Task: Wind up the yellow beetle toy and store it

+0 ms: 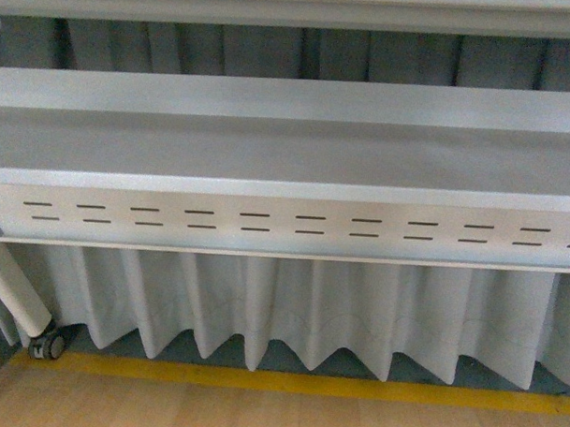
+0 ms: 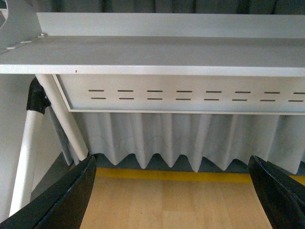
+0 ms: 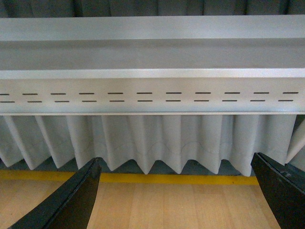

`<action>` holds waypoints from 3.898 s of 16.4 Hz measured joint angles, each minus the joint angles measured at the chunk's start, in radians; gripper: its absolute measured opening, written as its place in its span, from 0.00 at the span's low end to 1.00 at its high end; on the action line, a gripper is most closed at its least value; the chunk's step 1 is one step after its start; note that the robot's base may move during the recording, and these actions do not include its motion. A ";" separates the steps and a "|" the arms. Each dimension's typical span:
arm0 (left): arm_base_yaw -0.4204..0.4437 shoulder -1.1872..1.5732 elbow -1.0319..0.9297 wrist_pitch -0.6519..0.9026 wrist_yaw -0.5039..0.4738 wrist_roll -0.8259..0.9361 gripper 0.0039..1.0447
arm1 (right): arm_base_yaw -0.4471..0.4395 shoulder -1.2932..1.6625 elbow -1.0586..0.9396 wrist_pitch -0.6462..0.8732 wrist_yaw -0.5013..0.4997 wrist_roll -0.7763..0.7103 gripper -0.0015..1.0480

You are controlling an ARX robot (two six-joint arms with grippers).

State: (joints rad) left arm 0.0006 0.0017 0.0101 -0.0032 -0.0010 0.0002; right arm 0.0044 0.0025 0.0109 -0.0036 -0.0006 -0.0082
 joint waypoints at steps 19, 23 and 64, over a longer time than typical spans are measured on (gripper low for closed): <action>0.000 0.000 0.000 0.000 0.000 0.000 0.94 | 0.000 0.000 0.000 0.000 0.000 0.000 0.94; 0.000 0.000 0.000 -0.001 0.001 0.000 0.94 | 0.000 0.000 0.000 -0.001 0.001 0.000 0.94; 0.000 0.000 0.000 0.000 0.000 0.000 0.94 | 0.000 0.001 0.000 0.000 0.001 0.001 0.94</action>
State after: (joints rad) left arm 0.0006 0.0017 0.0101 -0.0032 -0.0006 0.0002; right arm 0.0044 0.0036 0.0109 -0.0036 0.0002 -0.0074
